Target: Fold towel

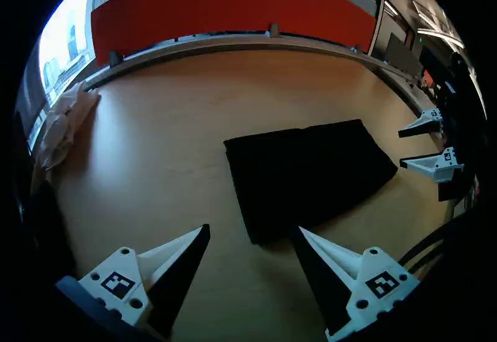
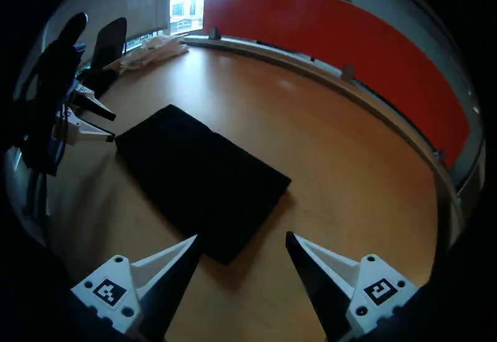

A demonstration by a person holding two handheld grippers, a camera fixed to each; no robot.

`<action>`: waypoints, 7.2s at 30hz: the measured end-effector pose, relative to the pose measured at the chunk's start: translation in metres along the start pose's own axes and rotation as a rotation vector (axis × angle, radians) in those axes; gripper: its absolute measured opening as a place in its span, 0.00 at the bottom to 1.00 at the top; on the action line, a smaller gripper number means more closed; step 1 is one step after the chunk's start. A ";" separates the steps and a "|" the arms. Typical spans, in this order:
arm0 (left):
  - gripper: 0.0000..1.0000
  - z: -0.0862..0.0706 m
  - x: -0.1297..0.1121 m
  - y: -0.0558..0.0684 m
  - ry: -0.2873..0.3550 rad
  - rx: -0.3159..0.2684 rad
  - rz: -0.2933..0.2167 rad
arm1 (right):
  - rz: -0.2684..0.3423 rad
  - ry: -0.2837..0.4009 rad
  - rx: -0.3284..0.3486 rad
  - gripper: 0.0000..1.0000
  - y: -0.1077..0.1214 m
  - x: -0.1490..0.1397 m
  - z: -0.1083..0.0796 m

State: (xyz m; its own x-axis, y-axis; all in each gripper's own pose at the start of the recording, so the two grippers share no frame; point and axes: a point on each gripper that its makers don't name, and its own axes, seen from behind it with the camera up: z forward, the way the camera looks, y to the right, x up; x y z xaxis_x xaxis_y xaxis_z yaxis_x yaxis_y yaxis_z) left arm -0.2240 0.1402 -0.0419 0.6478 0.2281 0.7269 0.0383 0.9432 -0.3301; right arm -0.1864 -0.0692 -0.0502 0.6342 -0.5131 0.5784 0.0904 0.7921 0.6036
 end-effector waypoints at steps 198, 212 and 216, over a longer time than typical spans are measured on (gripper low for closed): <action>0.95 -0.120 -0.088 -0.037 0.248 0.224 -0.247 | -0.452 0.012 0.460 0.61 -0.176 0.098 0.075; 0.95 -0.119 -0.087 -0.036 0.245 0.213 -0.230 | -0.366 0.000 0.369 0.61 -0.150 0.069 0.061; 0.95 -0.119 -0.087 -0.036 0.244 0.215 -0.227 | -0.350 -0.005 0.350 0.61 -0.147 0.063 0.059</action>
State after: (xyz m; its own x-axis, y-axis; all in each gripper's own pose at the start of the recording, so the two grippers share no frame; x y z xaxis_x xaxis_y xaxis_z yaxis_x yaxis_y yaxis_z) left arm -0.1914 0.0576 -0.1645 0.8041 -0.0317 0.5936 0.0581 0.9980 -0.0253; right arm -0.2051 -0.2378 -0.0705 0.6082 -0.7306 0.3104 0.0331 0.4141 0.9096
